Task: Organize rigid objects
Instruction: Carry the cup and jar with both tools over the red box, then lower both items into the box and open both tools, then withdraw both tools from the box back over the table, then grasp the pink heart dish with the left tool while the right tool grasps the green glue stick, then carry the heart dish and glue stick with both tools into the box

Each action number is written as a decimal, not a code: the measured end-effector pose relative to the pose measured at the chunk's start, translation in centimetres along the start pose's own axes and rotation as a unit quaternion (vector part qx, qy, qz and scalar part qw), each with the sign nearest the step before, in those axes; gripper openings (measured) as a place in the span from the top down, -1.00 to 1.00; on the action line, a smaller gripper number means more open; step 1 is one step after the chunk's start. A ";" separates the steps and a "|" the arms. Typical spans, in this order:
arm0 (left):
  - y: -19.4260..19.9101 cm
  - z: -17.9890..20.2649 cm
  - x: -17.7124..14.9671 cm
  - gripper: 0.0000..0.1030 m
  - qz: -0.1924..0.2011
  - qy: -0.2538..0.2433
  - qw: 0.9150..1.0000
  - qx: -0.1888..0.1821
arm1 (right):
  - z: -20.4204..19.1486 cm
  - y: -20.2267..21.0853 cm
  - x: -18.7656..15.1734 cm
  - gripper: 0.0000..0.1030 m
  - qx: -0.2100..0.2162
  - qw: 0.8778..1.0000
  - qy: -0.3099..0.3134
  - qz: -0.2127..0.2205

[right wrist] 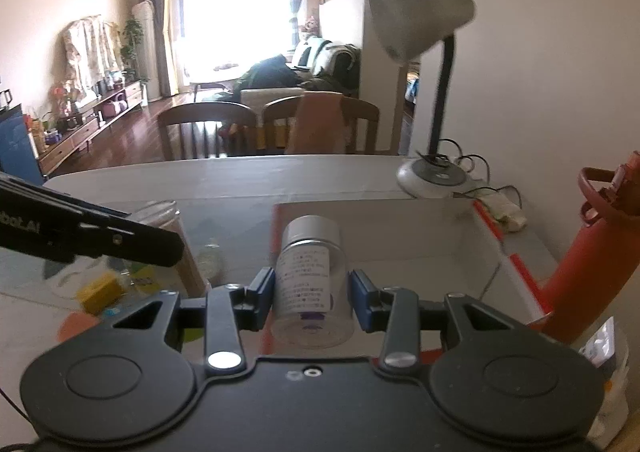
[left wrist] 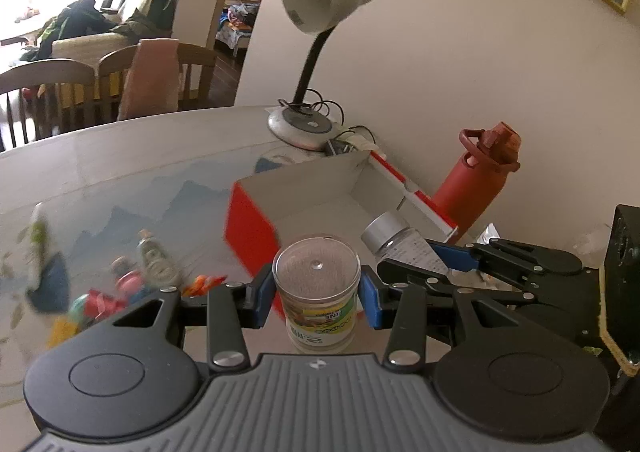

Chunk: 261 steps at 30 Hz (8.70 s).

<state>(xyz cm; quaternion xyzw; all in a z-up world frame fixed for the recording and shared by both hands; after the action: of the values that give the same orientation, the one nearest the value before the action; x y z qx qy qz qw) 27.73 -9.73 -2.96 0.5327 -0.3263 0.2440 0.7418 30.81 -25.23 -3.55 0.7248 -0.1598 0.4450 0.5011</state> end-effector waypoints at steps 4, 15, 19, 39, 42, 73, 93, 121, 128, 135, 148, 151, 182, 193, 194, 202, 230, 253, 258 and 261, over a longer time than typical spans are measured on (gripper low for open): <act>-3.4 1.3 2.3 0.15 -0.004 -0.004 1.000 0.003 | 3.1 -1.7 0.7 0.23 -0.007 1.000 0.001 -0.009; -13.5 3.1 5.1 0.15 -0.066 0.001 0.998 0.010 | 8.7 -7.5 0.2 0.23 -0.024 0.998 0.009 -0.052; -16.9 3.4 4.6 0.15 -0.104 0.001 0.995 0.010 | 10.1 -9.5 -0.3 0.23 -0.026 0.997 0.009 -0.075; -25.8 1.8 3.3 0.15 -0.191 0.017 0.981 0.025 | 11.6 -13.1 -2.2 0.23 -0.010 0.990 0.039 -0.137; -27.0 1.7 3.6 0.16 -0.194 0.015 0.980 0.032 | 11.5 -13.4 -2.7 0.23 -0.008 0.988 0.041 -0.148; -25.3 2.2 3.6 0.05 -0.174 0.024 0.983 0.051 | 12.5 -10.9 -0.8 0.00 0.023 0.991 0.010 -0.130; -12.7 4.1 3.7 0.05 -0.061 0.008 0.996 0.067 | 10.1 -4.6 1.1 -0.31 0.066 0.994 -0.010 -0.086; 4.3 -4.2 -5.8 -0.54 -0.002 0.006 0.997 0.075 | -4.7 1.0 -2.3 -0.77 0.076 0.993 -0.057 -0.063; 7.2 -7.1 -8.4 -0.63 0.001 0.007 0.997 0.080 | -8.8 0.3 -3.4 -0.77 0.076 0.993 -0.051 -0.074; 8.8 -9.7 -11.1 -0.80 0.000 -0.001 0.995 0.098 | -12.1 -1.3 -4.2 -0.77 0.083 0.992 -0.034 -0.087; 7.3 -15.0 -16.1 -0.99 -0.008 0.048 0.989 0.141 | -15.9 -6.7 -5.8 -0.78 0.070 0.989 0.017 -0.126; 6.7 -16.1 -16.9 -0.99 -0.005 0.072 0.986 0.150 | -16.4 -8.4 -6.4 -0.78 0.063 0.988 0.027 -0.137; 0.1 -18.1 -20.5 -0.77 -0.035 0.057 0.982 0.174 | -18.3 -17.7 -8.8 0.12 0.040 0.977 0.089 -0.192; -0.1 -17.9 -20.2 -0.32 -0.028 0.046 0.982 0.180 | -18.6 -17.7 -8.7 0.70 0.045 0.976 0.091 -0.191; -0.1 -17.9 -20.1 -0.32 -0.029 0.045 0.982 0.180 | -18.6 -17.6 -8.7 0.70 0.042 0.976 0.091 -0.192; 0.1 -17.7 -20.0 -0.31 -0.034 0.045 0.981 0.187 | -17.5 -16.0 -8.0 0.70 0.041 0.980 0.055 -0.189; 5.0 -11.1 -11.4 -0.31 -0.007 0.053 0.992 0.112 | -13.0 -3.3 -1.7 0.70 0.061 0.990 0.006 -0.129; -1.0 -0.4 -1.9 -0.31 -0.006 -0.008 0.996 0.088 | 0.2 -2.4 2.0 0.70 0.061 0.993 -0.033 -0.097; -3.6 1.8 -0.8 -0.31 -0.017 -0.019 0.995 0.092 | 3.2 -3.4 2.2 0.70 0.059 0.993 -0.037 -0.098; -5.6 2.7 -0.2 -0.31 -0.025 -0.020 0.995 0.092 | 5.0 -4.1 2.3 0.70 0.057 0.992 -0.040 -0.101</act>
<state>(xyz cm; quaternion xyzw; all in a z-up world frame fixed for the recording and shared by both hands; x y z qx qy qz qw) 30.91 -14.05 -6.05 0.6117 -0.3040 0.2435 0.6886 37.32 -27.28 -4.57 0.7817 -0.0802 0.3716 0.4944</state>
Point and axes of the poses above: each gripper's, at about its wrist camera, not at the fingertips, and y roughly against the way its jaws point, z to its right, x to its top, the point moved 5 cm from there along -y, roughly the way its jaws point, and after that the axes turned 8 degrees about -y, right-handed, at the moved point
